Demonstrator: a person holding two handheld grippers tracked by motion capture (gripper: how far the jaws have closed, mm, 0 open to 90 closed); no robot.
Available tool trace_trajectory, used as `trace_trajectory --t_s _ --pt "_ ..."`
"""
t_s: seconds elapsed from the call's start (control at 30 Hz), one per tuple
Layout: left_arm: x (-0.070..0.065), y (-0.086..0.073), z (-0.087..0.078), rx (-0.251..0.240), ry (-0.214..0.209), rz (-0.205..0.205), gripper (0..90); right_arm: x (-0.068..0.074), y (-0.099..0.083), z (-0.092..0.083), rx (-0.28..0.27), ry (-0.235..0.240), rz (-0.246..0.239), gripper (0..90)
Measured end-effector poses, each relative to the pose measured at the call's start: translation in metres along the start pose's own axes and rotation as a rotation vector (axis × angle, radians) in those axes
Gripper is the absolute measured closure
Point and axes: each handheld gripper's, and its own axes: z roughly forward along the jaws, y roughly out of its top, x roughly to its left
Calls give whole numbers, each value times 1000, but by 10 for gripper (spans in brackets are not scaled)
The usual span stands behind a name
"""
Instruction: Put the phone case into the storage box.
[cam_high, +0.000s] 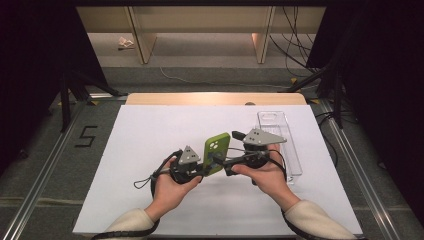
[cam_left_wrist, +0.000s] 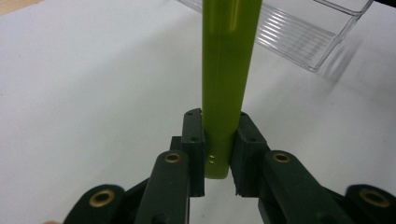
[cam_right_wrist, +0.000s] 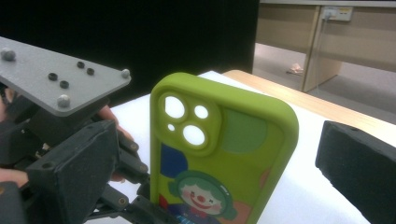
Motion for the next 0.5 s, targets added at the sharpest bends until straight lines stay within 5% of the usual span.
trace_trajectory --t_s 0.5 --pt "-3 1 1 -1 17 -13 775 4 -2 4 -10 -55 25 9"
